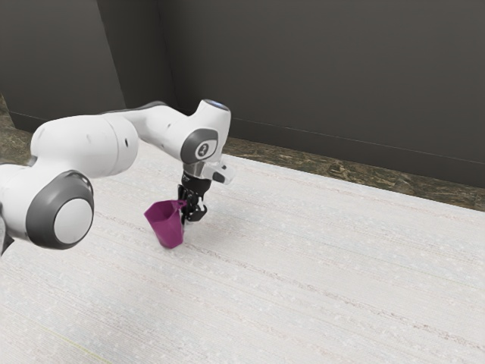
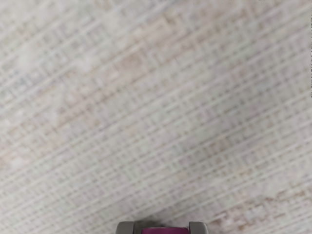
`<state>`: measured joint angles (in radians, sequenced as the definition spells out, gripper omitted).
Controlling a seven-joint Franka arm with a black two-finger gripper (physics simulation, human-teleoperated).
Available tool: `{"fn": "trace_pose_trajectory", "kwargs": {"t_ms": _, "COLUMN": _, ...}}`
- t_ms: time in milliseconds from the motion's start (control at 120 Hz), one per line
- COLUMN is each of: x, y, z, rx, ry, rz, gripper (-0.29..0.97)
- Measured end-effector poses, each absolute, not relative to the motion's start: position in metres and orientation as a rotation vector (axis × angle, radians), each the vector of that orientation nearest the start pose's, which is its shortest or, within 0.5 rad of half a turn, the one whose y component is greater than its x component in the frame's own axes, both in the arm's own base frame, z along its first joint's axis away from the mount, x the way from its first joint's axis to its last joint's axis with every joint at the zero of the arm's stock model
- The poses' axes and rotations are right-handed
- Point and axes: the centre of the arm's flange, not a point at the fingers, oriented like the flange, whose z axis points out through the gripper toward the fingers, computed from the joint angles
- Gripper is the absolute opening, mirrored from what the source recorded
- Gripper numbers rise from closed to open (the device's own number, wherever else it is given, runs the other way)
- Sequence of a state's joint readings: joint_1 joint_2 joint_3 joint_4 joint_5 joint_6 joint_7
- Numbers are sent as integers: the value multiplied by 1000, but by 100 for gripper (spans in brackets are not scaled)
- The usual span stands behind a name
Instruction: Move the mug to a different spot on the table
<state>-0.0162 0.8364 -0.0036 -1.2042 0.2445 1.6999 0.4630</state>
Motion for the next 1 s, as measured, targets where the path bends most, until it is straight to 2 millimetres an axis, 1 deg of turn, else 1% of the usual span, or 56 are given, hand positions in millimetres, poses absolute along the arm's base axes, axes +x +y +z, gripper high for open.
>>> {"fn": "trace_pose_trajectory", "kwargs": {"t_ms": 150, "x": 717, "y": 5, "z": 252, "rx": -2831, "ry": 822, "rz": 568, "gripper": 26}}
{"fn": "trace_pose_trajectory", "kwargs": {"t_ms": 242, "x": 717, "y": 5, "z": 252, "rx": -2835, "ry": 827, "rz": 563, "gripper": 40}}
{"fn": "trace_pose_trajectory", "kwargs": {"t_ms": 375, "x": 720, "y": 4, "z": 255, "rx": -2837, "ry": 834, "rz": 528, "gripper": 53}}
{"fn": "trace_pose_trajectory", "kwargs": {"t_ms": 475, "x": 725, "y": 3, "z": 262, "rx": -2837, "ry": 841, "rz": 477, "gripper": 59}}
{"fn": "trace_pose_trajectory", "kwargs": {"t_ms": 542, "x": 728, "y": 2, "z": 271, "rx": -2837, "ry": 844, "rz": 438, "gripper": 61}}
{"fn": "trace_pose_trajectory", "kwargs": {"t_ms": 575, "x": 729, "y": 0, "z": 282, "rx": -2837, "ry": 843, "rz": 409, "gripper": 62}}
{"fn": "trace_pose_trajectory", "kwargs": {"t_ms": 600, "x": 729, "y": -3, "z": 295, "rx": -2837, "ry": 841, "rz": 379, "gripper": 63}}
{"fn": "trace_pose_trajectory", "kwargs": {"t_ms": 625, "x": 728, "y": -5, "z": 314, "rx": -2839, "ry": 836, "rz": 345, "gripper": 63}}
{"fn": "trace_pose_trajectory", "kwargs": {"t_ms": 675, "x": 719, "y": -10, "z": 357, "rx": -2860, "ry": 806, "rz": 267, "gripper": 64}}
{"fn": "trace_pose_trajectory", "kwargs": {"t_ms": 733, "x": 699, "y": -9, "z": 405, "rx": -2914, "ry": 734, "rz": 188, "gripper": 65}}
{"fn": "trace_pose_trajectory", "kwargs": {"t_ms": 783, "x": 680, "y": 4, "z": 434, "rx": -2947, "ry": 644, "rz": 135, "gripper": 66}}
{"fn": "trace_pose_trajectory", "kwargs": {"t_ms": 850, "x": 656, "y": 10, "z": 476, "rx": -2977, "ry": 555, "rz": 45, "gripper": 66}}
{"fn": "trace_pose_trajectory", "kwargs": {"t_ms": 883, "x": 646, "y": 13, "z": 492, "rx": -2987, "ry": 516, "rz": 7, "gripper": 67}}
{"fn": "trace_pose_trajectory", "kwargs": {"t_ms": 950, "x": 627, "y": 16, "z": 520, "rx": -3001, "ry": 450, "rz": -48, "gripper": 67}}
{"fn": "trace_pose_trajectory", "kwargs": {"t_ms": 1000, "x": 617, "y": 17, "z": 536, "rx": -3008, "ry": 409, "rz": -78, "gripper": 67}}
